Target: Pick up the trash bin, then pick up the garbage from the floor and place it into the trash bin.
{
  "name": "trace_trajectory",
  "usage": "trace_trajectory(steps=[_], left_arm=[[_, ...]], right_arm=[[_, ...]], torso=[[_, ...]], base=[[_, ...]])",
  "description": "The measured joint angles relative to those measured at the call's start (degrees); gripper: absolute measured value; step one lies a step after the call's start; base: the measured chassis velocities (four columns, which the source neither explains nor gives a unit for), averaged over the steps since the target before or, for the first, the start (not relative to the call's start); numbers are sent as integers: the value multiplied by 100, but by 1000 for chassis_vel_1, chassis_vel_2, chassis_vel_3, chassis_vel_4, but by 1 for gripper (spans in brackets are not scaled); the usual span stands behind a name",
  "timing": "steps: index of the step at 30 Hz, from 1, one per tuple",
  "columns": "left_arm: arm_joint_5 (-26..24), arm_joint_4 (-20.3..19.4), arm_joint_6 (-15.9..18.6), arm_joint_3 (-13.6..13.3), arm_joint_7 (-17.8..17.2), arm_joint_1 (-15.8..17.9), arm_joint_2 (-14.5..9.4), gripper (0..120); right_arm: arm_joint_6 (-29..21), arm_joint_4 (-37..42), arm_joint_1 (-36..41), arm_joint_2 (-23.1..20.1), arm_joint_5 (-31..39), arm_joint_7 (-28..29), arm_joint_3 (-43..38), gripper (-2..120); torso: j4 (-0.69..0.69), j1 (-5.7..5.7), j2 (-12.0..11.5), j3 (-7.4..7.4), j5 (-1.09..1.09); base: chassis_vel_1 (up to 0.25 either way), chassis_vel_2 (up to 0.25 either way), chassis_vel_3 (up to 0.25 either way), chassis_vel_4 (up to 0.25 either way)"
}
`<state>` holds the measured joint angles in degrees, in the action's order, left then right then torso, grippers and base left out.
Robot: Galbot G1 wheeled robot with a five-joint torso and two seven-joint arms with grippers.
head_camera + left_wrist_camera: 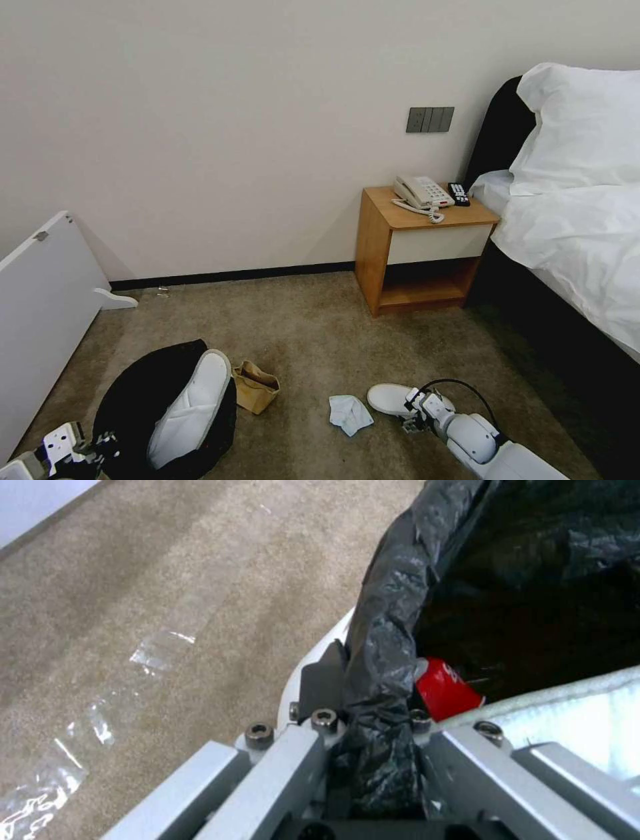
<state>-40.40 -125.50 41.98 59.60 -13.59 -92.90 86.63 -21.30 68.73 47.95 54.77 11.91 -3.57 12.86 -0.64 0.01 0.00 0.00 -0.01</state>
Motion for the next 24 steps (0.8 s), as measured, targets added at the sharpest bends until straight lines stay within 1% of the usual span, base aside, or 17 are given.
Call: trace_trajectory(steps=[10, 24], left_arm=[[9, 16, -9, -15, 2, 16, 21, 2], [141, 126, -59, -79, 71, 29, 51, 2]], right_arm=[[150, -409, -120, 190, -119, -44, 37, 100], [308, -610, -195, 315, -233, 22, 87, 100]], torso=[[0, 0, 0, 0, 1], [0, 0, 0, 0, 1]], base=[[0, 0, 0, 0], [0, 0, 0, 0]])
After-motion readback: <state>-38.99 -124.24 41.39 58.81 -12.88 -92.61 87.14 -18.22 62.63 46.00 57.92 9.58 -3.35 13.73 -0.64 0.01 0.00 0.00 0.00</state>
